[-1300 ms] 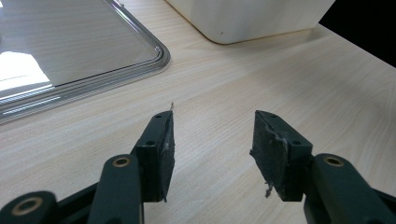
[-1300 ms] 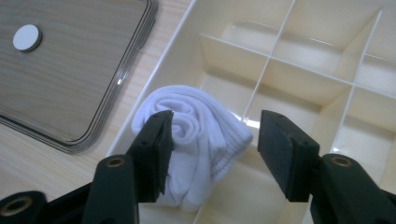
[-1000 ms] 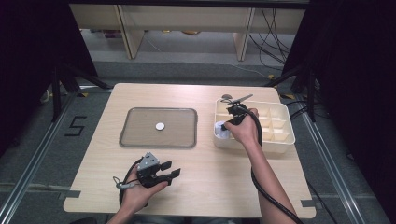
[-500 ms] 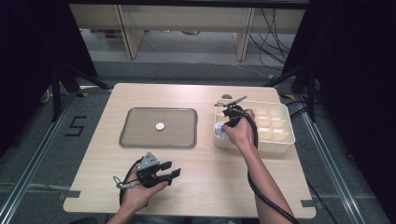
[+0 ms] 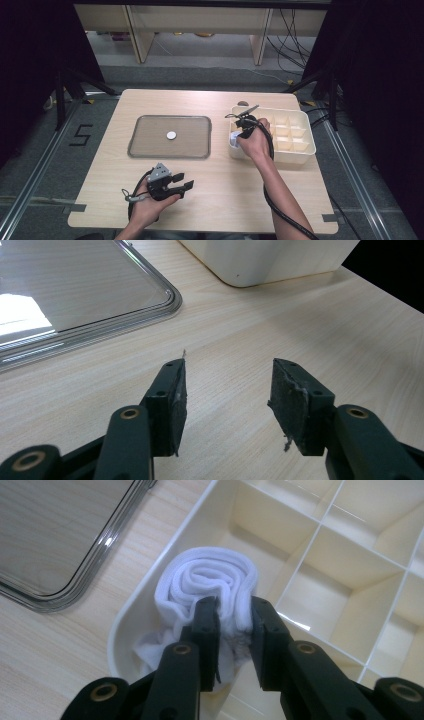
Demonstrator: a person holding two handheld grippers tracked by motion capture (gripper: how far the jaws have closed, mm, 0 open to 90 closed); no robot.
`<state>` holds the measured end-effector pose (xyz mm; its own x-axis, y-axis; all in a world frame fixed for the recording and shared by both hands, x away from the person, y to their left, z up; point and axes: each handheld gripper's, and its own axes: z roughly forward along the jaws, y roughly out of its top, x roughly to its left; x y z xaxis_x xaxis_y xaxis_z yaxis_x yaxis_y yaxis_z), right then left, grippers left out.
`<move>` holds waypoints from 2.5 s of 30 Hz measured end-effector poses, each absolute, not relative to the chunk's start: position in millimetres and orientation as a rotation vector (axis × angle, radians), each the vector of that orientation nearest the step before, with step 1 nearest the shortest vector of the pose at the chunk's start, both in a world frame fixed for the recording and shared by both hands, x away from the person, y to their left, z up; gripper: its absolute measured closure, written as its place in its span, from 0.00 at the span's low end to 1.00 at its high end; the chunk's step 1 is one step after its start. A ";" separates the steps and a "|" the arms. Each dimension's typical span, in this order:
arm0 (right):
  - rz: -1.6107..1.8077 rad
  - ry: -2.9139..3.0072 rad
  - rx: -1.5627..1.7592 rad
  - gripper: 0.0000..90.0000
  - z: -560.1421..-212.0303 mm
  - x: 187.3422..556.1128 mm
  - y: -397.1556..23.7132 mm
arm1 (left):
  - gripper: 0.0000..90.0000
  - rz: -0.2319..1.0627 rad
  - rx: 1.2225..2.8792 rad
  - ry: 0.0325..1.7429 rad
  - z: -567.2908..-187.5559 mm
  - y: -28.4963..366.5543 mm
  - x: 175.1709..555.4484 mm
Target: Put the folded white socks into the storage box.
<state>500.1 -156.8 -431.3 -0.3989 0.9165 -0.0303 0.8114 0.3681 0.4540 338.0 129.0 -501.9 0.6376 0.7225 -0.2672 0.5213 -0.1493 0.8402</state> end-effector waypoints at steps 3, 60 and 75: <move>0.557 2.364 1.517 0.84 -432.4 500.7 -158.8 | 0.53 0.241 1.813 0.998 -502.0 128.8 337.9; 0.648 2.267 1.682 0.58 -436.2 487.8 -167.5 | 0.52 0.266 1.795 0.988 -502.1 129.8 337.2; 0.817 2.185 1.650 0.52 -431.6 471.1 -187.7 | 0.49 0.285 1.784 1.005 -504.2 131.6 338.2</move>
<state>471.1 -187.7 -431.6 -0.3063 0.9457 0.1090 0.7851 0.1862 0.5907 338.2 131.6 -504.2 0.6228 0.7407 -0.2519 0.4982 -0.1272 0.8577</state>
